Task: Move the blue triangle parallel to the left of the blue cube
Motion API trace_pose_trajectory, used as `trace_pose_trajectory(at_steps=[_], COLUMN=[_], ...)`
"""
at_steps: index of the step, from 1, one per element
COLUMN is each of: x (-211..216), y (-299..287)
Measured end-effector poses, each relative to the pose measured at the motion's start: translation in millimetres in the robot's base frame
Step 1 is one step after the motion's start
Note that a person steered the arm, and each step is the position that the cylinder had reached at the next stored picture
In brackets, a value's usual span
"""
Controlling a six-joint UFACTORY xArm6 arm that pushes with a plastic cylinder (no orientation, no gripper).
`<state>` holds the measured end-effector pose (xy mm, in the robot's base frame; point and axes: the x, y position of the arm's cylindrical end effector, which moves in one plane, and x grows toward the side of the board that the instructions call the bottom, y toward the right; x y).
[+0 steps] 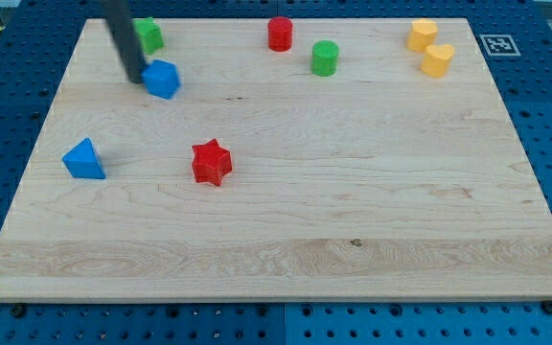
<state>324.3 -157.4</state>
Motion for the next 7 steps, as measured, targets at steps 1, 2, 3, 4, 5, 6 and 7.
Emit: trace_pose_trajectory(at_steps=[1,2,3,4,5,6,7], x=[12,36,46,46,46,46,65], y=[80,155,172,119,32,-60,-125])
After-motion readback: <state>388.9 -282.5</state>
